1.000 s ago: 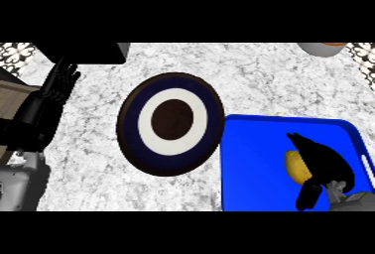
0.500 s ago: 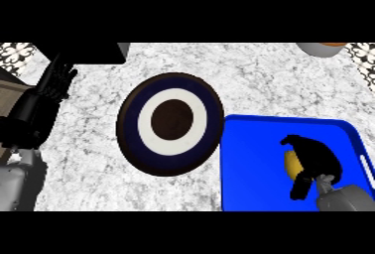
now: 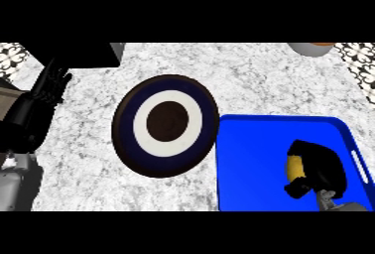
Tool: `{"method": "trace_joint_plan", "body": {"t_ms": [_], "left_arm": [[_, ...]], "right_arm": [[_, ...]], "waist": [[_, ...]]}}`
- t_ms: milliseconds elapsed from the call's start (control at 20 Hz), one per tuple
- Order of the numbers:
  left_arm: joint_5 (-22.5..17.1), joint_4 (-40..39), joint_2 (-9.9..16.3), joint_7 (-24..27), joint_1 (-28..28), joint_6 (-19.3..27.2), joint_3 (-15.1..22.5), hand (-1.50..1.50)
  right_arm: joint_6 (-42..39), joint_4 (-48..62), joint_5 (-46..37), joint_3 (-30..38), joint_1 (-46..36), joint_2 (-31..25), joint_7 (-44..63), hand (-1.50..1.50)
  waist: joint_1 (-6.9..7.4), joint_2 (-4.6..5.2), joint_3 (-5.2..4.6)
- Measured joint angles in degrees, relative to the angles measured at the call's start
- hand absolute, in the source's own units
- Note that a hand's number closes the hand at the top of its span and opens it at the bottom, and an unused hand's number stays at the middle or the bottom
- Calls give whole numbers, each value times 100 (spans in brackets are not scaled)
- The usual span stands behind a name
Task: Pick the lemon from the tray and place it in the plate
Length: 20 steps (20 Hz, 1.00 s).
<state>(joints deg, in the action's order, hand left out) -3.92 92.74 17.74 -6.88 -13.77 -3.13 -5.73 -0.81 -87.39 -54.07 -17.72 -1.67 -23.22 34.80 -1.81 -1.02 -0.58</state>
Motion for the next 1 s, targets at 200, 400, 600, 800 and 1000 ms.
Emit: {"method": "trace_joint_plan", "body": {"t_ms": [200, 400, 600, 800, 1000], "left_arm": [[-2, 14, 99, -59, 154, 61, -176, 0], [-25, 49, 87, -84, 217, 72, -205, 0], [-11, 86, 55, -56, 187, 65, -165, 0], [-12, 98, 33, 10, 193, 28, -137, 0], [-8, 80, -1, 34, 152, -26, -68, 0]], "right_arm": [[950, -589, -503, 179, 1014, 348, 946, 150], [1828, -1421, -1453, -196, 2103, 721, 1593, 150], [2340, -2381, -2548, -966, 2984, 1129, 1850, 150], [2622, -3239, -3664, -1879, 3456, 1444, 1854, 150], [2794, -3703, -4671, -2925, 3584, 1867, 1817, 150]], "waist": [[-343, -106, -26], [-402, -85, -3], [-317, -40, 20], [-198, -15, 29], [-81, 14, 36]]}}
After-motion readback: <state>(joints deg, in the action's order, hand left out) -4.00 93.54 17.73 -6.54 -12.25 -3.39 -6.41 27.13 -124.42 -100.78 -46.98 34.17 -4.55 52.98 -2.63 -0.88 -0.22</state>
